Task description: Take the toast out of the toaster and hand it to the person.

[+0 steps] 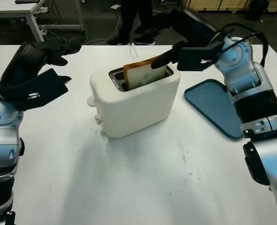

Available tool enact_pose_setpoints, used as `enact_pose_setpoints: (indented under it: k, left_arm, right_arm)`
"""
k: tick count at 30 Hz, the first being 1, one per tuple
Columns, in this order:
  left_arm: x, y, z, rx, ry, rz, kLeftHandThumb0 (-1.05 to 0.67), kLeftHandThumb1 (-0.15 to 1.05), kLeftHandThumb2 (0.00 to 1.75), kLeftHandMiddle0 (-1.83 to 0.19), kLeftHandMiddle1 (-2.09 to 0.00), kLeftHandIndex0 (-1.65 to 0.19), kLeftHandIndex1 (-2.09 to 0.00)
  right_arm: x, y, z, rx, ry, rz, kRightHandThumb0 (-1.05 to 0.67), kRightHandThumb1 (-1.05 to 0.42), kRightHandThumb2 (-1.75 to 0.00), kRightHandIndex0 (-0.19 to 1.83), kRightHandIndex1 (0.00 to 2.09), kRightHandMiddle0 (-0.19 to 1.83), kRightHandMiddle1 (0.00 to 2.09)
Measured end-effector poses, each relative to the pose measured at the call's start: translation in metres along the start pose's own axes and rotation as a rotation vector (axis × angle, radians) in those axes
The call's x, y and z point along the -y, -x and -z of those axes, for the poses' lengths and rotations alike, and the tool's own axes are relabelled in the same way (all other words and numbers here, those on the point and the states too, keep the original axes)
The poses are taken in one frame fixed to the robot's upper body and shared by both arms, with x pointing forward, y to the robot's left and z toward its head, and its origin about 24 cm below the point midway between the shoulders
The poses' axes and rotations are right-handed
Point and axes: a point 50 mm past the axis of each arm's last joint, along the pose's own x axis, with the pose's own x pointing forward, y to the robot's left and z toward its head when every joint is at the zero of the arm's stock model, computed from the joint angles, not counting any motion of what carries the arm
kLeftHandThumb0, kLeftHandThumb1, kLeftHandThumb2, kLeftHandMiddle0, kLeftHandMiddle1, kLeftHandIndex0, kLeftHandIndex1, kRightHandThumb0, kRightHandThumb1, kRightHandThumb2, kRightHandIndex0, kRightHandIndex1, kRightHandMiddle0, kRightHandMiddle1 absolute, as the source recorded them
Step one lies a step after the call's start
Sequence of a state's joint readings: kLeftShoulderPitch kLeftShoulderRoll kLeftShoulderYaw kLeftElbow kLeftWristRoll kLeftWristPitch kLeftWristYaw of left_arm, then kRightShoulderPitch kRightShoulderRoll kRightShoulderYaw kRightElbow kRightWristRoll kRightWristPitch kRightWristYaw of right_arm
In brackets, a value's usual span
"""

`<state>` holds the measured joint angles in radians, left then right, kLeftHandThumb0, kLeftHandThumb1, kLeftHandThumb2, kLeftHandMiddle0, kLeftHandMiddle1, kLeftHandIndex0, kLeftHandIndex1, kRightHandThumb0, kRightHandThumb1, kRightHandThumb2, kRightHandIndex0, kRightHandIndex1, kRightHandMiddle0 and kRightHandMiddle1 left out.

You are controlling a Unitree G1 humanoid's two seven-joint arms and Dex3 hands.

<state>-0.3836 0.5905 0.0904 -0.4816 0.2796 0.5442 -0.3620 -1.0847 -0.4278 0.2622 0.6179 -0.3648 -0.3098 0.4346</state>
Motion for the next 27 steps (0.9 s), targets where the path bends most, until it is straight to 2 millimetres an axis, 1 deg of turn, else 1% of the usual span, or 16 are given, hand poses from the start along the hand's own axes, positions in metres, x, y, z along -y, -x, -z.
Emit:
enact_pose_setpoints:
  k: [4, 11, 18, 19, 21, 24, 26, 27]
  left_arm:
    - [0.000, 0.000, -0.001, 0.004, 0.004, -0.002, 0.21, 0.92, 0.17, -0.36, -0.77, -0.66, -0.01]
    - [0.002, 0.000, -0.002, 0.004, 0.000, 0.003, 0.22, 0.92, 0.16, -0.37, -0.77, -0.66, -0.01]
    - [0.003, 0.000, -0.002, 0.006, -0.001, 0.008, 0.24, 0.92, 0.17, -0.37, -0.77, -0.67, -0.01]
    - [0.003, 0.000, -0.002, 0.006, -0.003, 0.010, 0.22, 0.92, 0.17, -0.37, -0.77, -0.67, -0.01]
    - [0.002, 0.000, -0.002, 0.006, -0.006, 0.010, 0.24, 0.92, 0.17, -0.37, -0.76, -0.67, -0.01]
    - [0.003, 0.000, -0.002, 0.006, -0.006, 0.011, 0.24, 0.92, 0.17, -0.38, -0.77, -0.67, -0.01]
    - [0.003, 0.000, -0.002, 0.006, -0.007, 0.013, 0.22, 0.92, 0.16, -0.38, -0.77, -0.67, -0.01]
    - [0.003, -0.001, -0.001, 0.005, -0.006, 0.014, 0.21, 0.92, 0.17, -0.36, -0.77, -0.66, -0.01]
  right_arm:
    - [-0.013, -0.006, 0.000, 0.003, 0.006, -0.049, -0.69, -0.62, 0.00, 0.40, 0.82, 0.76, 0.02]
    - [-0.032, -0.011, 0.006, -0.002, 0.024, -0.103, -0.66, -0.63, -0.01, 0.40, 0.87, 0.76, 0.03]
    - [-0.035, -0.012, 0.006, -0.001, 0.035, -0.121, -0.62, -0.64, 0.00, 0.43, 0.89, 0.80, 0.05]
    - [-0.035, -0.012, 0.006, -0.001, 0.035, -0.123, -0.60, -0.64, 0.00, 0.46, 0.91, 0.82, 0.06]
    - [-0.035, -0.012, 0.006, -0.001, 0.035, -0.125, -0.55, -0.64, 0.00, 0.55, 0.91, 0.88, 0.09]
    - [-0.034, -0.012, 0.006, 0.002, 0.027, -0.136, -0.45, -0.65, -0.01, 0.76, 0.89, 1.01, 0.16]
    - [-0.033, -0.011, 0.006, 0.006, 0.012, -0.140, -0.44, -0.68, -0.01, 0.89, 0.95, 1.12, 0.23]
    - [-0.032, -0.011, 0.006, 0.006, 0.009, -0.138, -0.46, -0.71, -0.01, 0.92, 1.14, 1.10, 0.52]
